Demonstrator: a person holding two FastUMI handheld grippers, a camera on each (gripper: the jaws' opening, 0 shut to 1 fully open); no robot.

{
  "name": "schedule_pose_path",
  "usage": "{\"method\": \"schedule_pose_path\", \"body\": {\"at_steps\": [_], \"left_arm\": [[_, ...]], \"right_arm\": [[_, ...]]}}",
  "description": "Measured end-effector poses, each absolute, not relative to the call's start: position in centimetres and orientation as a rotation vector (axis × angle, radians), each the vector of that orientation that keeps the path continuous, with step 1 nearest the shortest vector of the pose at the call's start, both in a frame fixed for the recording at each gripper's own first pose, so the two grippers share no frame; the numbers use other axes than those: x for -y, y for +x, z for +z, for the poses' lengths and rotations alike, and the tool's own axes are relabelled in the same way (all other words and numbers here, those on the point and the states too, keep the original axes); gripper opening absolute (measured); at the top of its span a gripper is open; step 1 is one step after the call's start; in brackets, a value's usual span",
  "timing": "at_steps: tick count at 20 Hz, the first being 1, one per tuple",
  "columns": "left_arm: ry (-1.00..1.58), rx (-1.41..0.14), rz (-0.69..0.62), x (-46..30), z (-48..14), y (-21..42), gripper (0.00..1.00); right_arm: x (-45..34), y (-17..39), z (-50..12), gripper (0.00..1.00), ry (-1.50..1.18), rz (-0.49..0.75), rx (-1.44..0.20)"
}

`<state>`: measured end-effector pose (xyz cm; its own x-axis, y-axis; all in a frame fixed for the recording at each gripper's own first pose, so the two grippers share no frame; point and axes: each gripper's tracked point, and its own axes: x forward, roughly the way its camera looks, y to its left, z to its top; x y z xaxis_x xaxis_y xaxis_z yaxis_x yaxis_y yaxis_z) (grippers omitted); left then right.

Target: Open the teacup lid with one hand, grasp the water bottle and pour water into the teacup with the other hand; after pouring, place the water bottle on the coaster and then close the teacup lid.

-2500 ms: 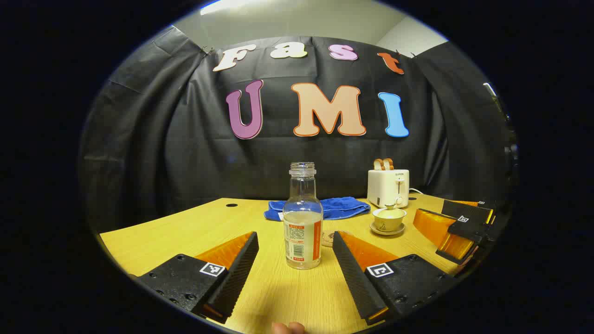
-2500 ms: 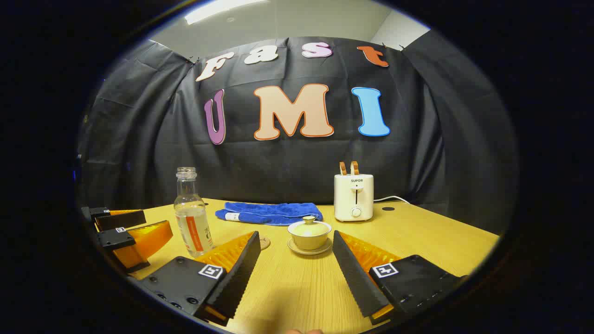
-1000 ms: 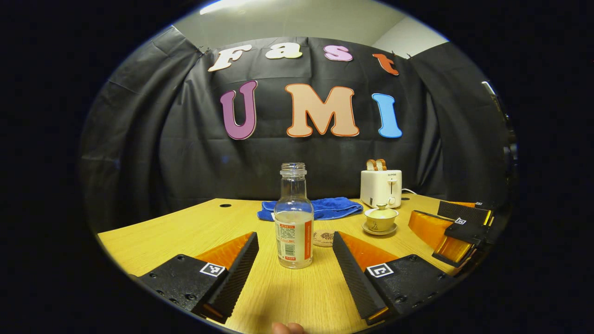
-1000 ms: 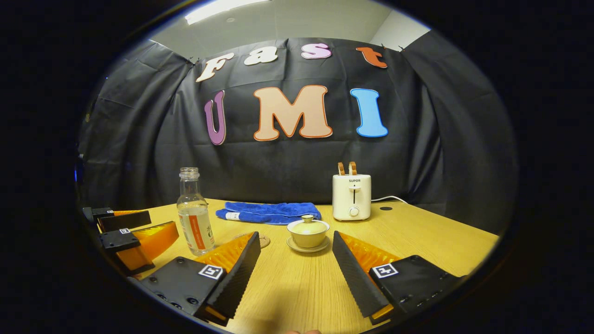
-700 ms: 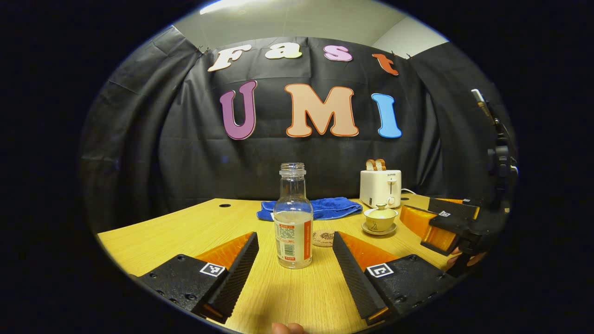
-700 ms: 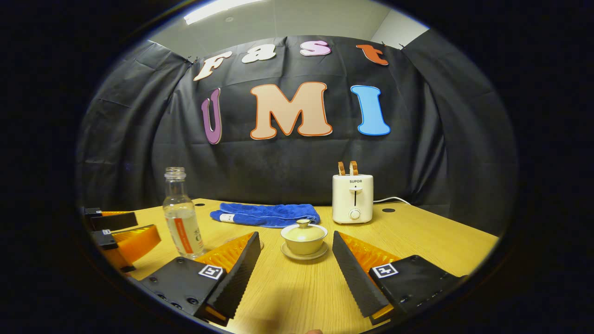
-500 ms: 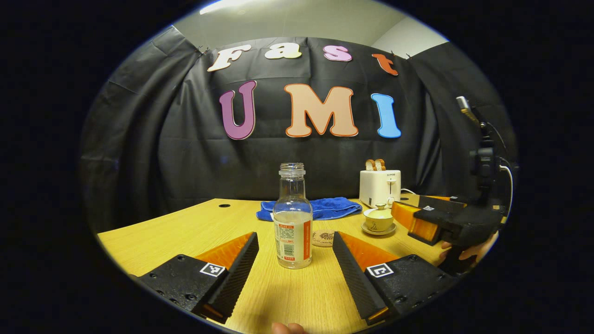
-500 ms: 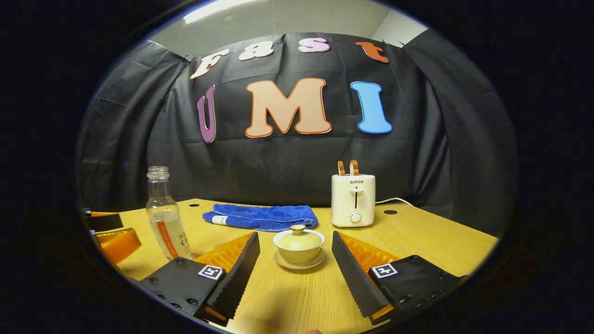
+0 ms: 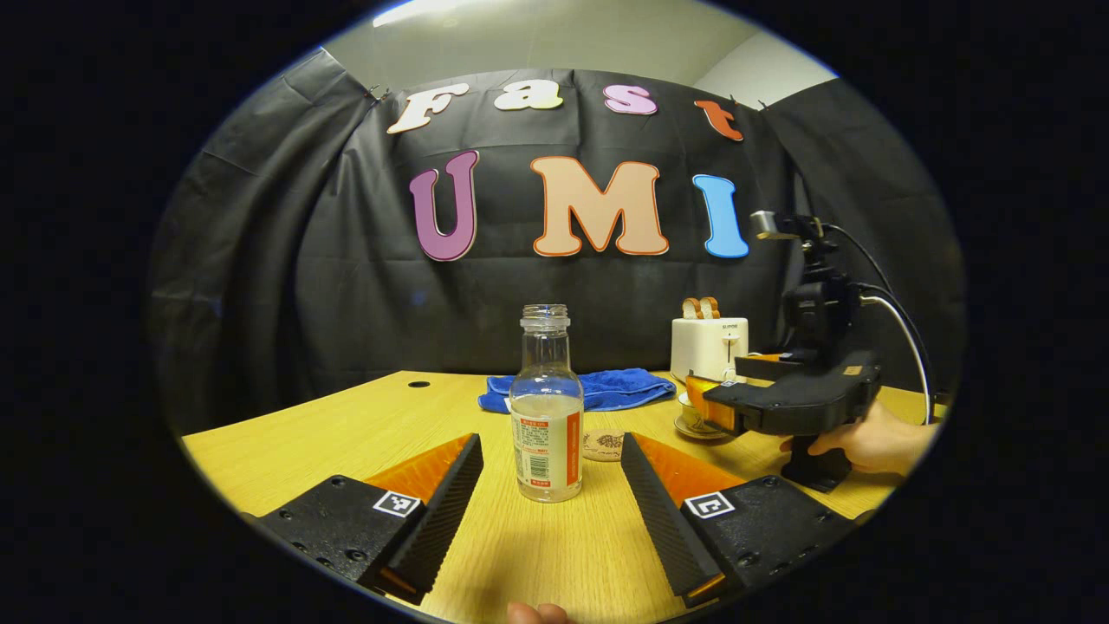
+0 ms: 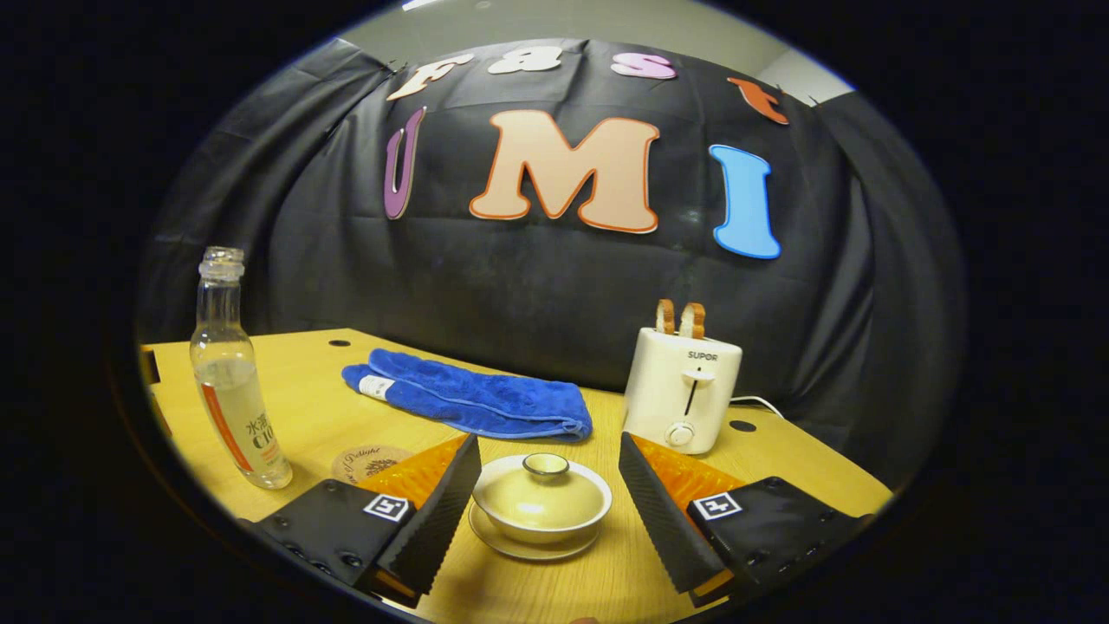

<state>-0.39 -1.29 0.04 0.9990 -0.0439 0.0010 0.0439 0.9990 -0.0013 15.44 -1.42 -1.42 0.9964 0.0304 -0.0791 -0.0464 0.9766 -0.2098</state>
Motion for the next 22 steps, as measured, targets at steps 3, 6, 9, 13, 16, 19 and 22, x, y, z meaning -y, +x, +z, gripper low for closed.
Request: {"method": "schedule_pose_path", "body": {"at_steps": [3, 6, 9, 13, 16, 19, 22], "left_arm": [[-0.001, 0.001, -0.045, 1.3, 0.0, -0.3, 0.94], [-0.002, 0.001, -0.045, 1.3, -0.1, -0.4, 0.94], [-0.002, 0.001, -0.045, 1.3, -0.1, -0.4, 0.94], [-0.002, 0.001, -0.045, 1.3, -0.1, -0.4, 0.94], [-0.001, 0.001, -0.045, 1.3, -0.1, -0.4, 0.94], [-0.002, 0.001, -0.045, 1.3, -0.1, -0.4, 0.94], [-0.002, 0.0, -0.045, 1.3, -0.1, -0.4, 0.94]], "right_arm": [[1.3, 17.1, -1.7, 0.99, -0.215, 0.054, -0.083], [1.3, 18.3, -1.9, 1.0, -0.185, 0.066, -0.106], [1.4, 19.1, -2.2, 0.89, -0.152, 0.077, -0.123], [1.2, 19.6, -2.5, 0.72, -0.158, 0.092, -0.145], [1.0, 19.9, -3.1, 0.69, -0.156, 0.094, -0.178], [1.1, 19.9, -2.8, 0.43, -0.165, 0.087, -0.174], [1.2, 19.9, -3.0, 0.43, -0.167, 0.085, -0.176]]}}
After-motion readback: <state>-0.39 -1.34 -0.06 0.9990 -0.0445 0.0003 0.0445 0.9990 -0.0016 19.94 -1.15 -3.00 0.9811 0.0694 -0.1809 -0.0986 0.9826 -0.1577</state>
